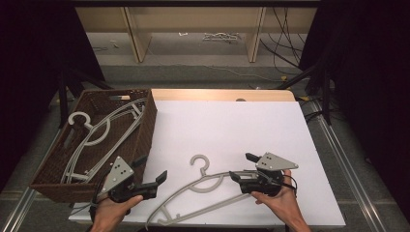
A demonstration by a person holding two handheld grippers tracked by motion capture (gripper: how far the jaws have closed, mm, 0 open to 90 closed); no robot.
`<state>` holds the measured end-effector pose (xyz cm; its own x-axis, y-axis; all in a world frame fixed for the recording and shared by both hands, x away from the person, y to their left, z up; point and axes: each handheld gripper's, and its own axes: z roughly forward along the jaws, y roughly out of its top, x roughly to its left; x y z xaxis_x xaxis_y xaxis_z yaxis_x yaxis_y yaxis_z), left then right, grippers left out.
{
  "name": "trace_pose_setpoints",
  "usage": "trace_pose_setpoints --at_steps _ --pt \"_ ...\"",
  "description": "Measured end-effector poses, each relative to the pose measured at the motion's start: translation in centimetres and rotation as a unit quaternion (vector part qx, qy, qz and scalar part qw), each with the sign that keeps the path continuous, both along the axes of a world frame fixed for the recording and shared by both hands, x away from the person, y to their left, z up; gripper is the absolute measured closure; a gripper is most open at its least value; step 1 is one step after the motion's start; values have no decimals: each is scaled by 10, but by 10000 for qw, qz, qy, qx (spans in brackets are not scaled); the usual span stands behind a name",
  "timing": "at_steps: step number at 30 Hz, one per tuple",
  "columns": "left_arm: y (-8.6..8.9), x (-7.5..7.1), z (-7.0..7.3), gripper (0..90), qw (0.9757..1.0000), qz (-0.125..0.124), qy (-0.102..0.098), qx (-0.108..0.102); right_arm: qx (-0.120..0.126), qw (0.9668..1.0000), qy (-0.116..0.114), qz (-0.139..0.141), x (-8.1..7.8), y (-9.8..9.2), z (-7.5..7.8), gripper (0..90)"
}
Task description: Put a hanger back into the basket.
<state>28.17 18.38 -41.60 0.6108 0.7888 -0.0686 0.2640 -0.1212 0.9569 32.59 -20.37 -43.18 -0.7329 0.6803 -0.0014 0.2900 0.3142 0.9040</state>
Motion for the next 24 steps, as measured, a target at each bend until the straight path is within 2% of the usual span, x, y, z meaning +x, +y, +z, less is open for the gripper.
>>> trace_pose_setpoints --at_steps 5,9,11,12,13,14,16,18,19,21,23,24 --pt "-2 -2 -7 159 10000 -22 27 46 -87 9999 45 61 6 -1 -2 174" --pt "-4 -3 -11 159 10000 -54 31 50 -364 9990 216 131 11 0 -3 168" --pt "-4 -3 -11 159 9999 -75 7 125 -556 9981 200 186 16 1 -4 168" --pt "-4 -2 -12 159 9999 -71 3 141 -716 9966 332 251 21 3 -6 168" --pt "-4 -2 -12 159 9999 -62 16 142 -716 9966 332 251 21 3 -6 168" --pt "-4 -2 -14 159 9999 -78 29 88 -839 9953 382 302 24 5 -8 175" --pt "-4 -2 -14 159 9998 -99 44 153 -1183 9901 568 497 31 8 -12 205" --pt "-4 -1 -16 159 9998 -153 56 138 -1512 9835 771 621 36 11 -16 214" --pt "-4 -2 -15 160 9997 -125 68 194 -1614 9820 742 647 37 14 -19 223" --pt "-4 -1 -15 159 9997 -130 72 199 -1878 9755 814 803 41 19 -23 239" --pt "-4 -1 -15 160 9997 -90 43 215 -2026 9713 837 918 46 23 -25 273" --pt "-4 -1 -15 164 9998 -59 27 199 -2078 9693 941 917 48 25 -26 275"
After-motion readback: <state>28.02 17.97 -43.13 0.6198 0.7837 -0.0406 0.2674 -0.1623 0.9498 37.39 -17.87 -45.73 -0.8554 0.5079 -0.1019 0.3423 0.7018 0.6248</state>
